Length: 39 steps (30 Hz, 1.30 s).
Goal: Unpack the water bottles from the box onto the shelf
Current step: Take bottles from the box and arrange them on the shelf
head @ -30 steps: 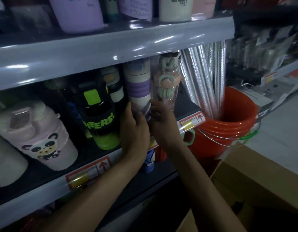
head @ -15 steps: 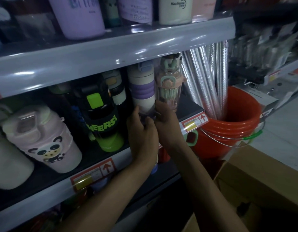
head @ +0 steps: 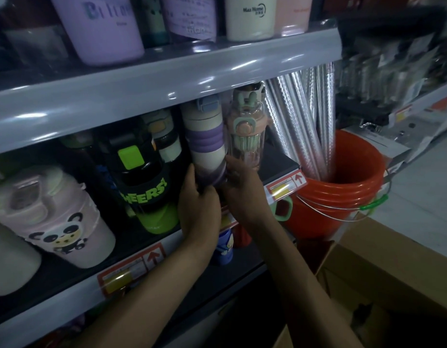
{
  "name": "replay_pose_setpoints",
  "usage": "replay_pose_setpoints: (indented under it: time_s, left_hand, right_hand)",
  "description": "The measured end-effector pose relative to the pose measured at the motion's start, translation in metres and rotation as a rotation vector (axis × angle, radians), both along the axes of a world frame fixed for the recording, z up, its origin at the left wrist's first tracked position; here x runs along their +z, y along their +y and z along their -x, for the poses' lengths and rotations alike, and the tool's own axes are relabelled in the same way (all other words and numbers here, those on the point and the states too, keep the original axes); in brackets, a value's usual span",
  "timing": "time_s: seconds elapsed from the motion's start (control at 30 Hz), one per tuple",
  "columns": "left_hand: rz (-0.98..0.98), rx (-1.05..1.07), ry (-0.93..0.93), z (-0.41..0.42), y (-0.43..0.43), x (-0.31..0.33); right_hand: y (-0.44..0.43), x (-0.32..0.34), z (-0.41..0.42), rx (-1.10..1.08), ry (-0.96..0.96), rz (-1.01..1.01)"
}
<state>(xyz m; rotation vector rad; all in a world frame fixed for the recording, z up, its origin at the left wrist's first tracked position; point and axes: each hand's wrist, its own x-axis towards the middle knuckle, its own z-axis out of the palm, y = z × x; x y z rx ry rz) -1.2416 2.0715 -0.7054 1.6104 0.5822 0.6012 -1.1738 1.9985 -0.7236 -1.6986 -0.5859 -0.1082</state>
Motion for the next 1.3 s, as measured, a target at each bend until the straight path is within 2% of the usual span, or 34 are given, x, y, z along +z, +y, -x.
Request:
replay_pose_setpoints:
  time_s: [0.33,0.57,0.7,0.8,1.0,1.17,1.3]
  left_hand:
    - [-0.085,-0.038,0.026,0.002,-0.005,-0.003]
    - [-0.047,-0.038,0.017,0.005,-0.004,0.004]
    - [-0.093,-0.007,-0.035,0.011,-0.007,0.005]
    - [-0.146,-0.108,-0.044,0.01,-0.014,0.007]
    - [-0.173,-0.262,0.022,-0.005,-0.031,0.003]
    - [-0.222,-0.235,0.097,-0.019,-0.039,0.001]
    - [-0.243,-0.235,0.145,-0.025,-0.039,-0.003]
  right_hand:
    - [0.003,-0.002,-0.001,-0.048,0.02,0.029]
    - [-0.001,0.008,0.006,-0.054,0.055,0.032]
    - [-0.017,0.015,0.012,-0.238,0.181,-0.095]
    - [-0.03,0.017,0.007,-0.375,0.198,-0.151]
    - [-0.039,0.017,0.005,-0.355,0.145,-0.131]
    - [-0.043,0.015,0.004,-0.313,0.126,-0.123]
    - [-0.042,0.01,0.0,-0.278,0.209,-0.165]
